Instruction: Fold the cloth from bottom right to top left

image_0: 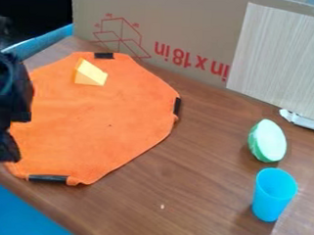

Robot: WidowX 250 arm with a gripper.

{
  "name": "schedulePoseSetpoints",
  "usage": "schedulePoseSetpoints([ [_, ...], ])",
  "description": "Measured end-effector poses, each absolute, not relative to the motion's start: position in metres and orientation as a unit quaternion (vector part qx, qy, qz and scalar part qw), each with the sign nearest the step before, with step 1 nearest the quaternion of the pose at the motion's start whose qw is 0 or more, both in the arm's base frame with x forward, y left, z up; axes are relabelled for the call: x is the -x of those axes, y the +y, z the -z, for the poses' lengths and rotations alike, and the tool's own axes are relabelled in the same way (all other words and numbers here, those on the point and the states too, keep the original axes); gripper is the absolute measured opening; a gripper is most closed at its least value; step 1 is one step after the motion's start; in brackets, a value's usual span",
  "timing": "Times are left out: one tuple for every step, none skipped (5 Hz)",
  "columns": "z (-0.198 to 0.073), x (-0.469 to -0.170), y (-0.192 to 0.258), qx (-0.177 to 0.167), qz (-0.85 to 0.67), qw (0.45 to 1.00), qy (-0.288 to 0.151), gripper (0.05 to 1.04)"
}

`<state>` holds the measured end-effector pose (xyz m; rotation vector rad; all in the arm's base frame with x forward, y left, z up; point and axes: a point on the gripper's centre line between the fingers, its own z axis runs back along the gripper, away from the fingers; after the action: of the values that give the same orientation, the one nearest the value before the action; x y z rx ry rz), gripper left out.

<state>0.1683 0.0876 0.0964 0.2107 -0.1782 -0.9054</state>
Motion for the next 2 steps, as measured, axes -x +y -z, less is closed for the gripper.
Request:
schedulePoseSetpoints([
  [-0.078,-0.174,0.087,-0.074,0.401,0.910,-0.075,1.001],
  [-0.063,-0.182,0.089,-0.056,0.378,0.922,-0.060,1.001],
])
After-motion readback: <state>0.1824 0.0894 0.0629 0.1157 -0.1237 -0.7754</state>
